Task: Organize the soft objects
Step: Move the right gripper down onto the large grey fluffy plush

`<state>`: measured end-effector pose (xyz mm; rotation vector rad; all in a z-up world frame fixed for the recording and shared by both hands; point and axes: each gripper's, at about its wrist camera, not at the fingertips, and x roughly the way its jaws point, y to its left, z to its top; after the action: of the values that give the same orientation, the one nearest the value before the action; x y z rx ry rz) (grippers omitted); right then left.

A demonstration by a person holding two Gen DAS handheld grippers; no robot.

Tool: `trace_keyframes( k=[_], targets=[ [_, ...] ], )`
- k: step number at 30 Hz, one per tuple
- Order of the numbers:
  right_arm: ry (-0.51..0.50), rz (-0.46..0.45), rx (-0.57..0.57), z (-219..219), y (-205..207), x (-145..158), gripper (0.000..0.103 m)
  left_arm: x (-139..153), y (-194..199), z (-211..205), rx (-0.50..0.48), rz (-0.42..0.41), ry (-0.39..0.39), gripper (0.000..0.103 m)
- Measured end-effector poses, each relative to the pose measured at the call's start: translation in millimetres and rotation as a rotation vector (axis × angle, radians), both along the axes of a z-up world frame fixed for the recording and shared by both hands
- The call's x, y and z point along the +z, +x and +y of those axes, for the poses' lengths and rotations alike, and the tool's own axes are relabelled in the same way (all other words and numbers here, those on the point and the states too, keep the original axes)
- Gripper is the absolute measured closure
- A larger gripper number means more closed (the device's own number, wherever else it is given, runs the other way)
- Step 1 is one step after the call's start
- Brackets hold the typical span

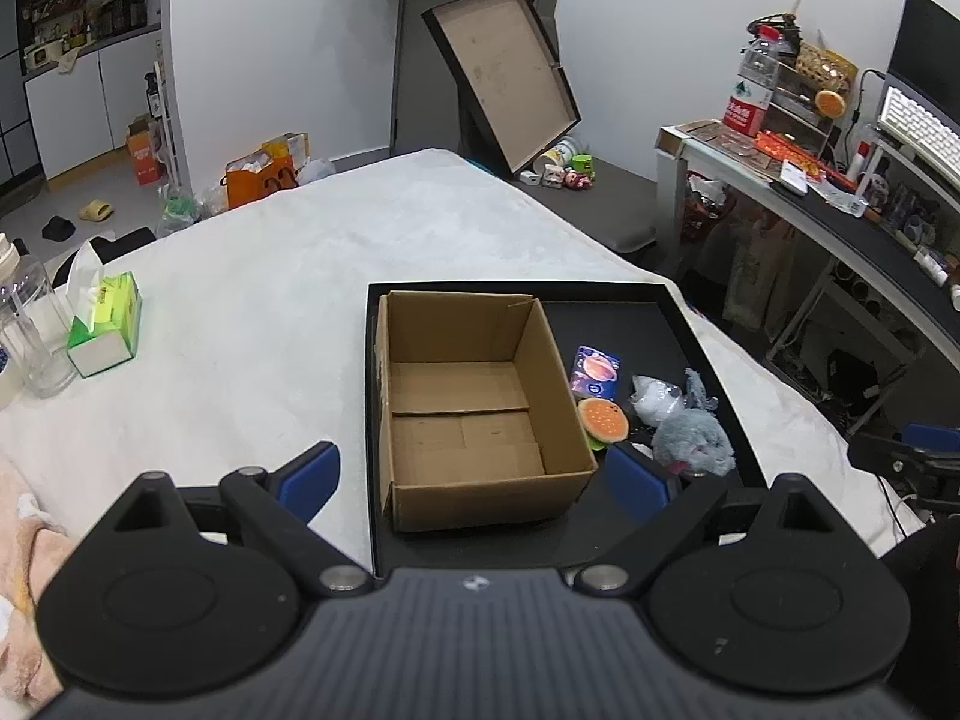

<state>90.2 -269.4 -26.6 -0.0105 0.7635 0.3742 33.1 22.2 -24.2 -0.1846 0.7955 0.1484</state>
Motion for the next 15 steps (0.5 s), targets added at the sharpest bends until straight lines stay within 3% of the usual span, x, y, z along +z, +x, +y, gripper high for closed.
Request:
trace_keyframes(
  k=[15],
  targets=[
    [-0.033, 0.033, 0.017, 5, 31, -31, 0.000, -29, 26, 23, 0.085, 0.037, -0.025, 0.011]
  ],
)
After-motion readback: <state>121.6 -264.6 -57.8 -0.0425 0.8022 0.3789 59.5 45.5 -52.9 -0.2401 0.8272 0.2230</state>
